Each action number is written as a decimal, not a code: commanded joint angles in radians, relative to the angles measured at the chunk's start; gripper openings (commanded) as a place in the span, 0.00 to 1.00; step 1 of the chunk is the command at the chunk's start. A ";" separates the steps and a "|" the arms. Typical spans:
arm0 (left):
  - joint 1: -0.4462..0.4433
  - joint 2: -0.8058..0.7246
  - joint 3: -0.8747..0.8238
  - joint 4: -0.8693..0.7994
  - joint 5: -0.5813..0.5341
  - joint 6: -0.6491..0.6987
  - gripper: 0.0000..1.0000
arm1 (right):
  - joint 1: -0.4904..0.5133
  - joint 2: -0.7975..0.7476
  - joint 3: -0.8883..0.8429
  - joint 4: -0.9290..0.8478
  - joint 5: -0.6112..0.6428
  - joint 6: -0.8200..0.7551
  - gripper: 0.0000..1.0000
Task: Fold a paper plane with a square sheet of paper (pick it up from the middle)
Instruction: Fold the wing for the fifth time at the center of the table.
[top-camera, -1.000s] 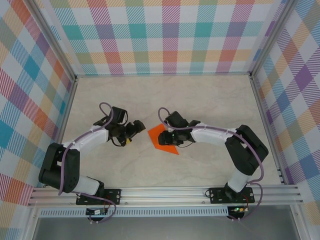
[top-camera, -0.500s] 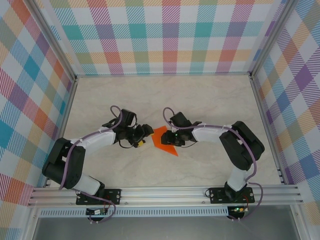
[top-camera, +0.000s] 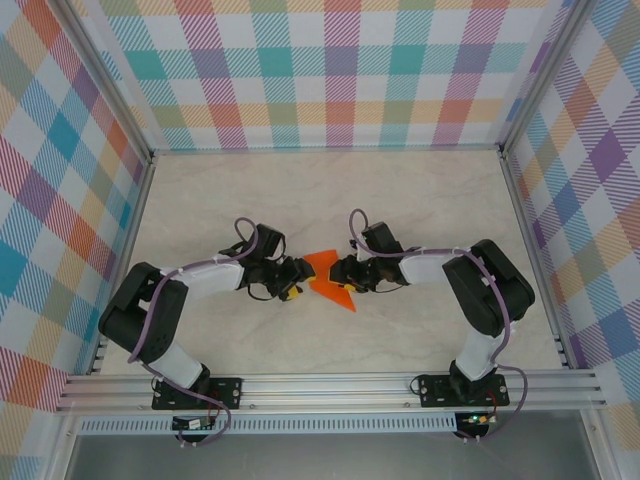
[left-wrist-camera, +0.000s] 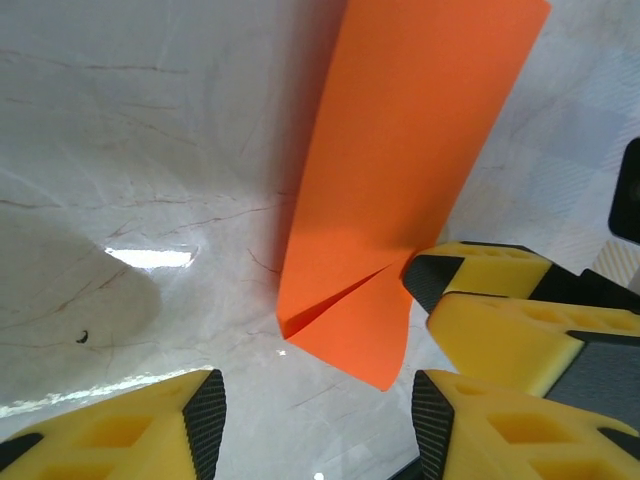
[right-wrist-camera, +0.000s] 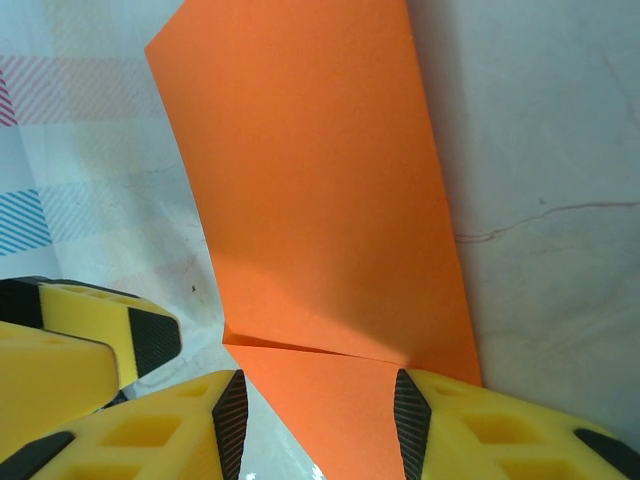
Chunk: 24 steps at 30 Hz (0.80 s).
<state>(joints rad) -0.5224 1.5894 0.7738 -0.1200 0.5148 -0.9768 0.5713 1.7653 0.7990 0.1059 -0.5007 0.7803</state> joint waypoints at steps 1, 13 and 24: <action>-0.024 0.030 0.018 0.009 0.008 0.001 0.51 | -0.020 0.022 -0.031 0.011 -0.014 0.025 0.46; -0.039 0.120 0.057 0.100 0.060 0.003 0.31 | -0.034 0.029 -0.042 0.026 -0.039 0.034 0.45; -0.039 0.131 0.036 0.206 0.106 -0.007 0.24 | -0.044 0.024 -0.046 0.038 -0.056 0.039 0.45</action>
<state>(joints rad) -0.5495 1.7149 0.8162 0.0299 0.5858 -0.9794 0.5407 1.7710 0.7780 0.1501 -0.5583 0.8093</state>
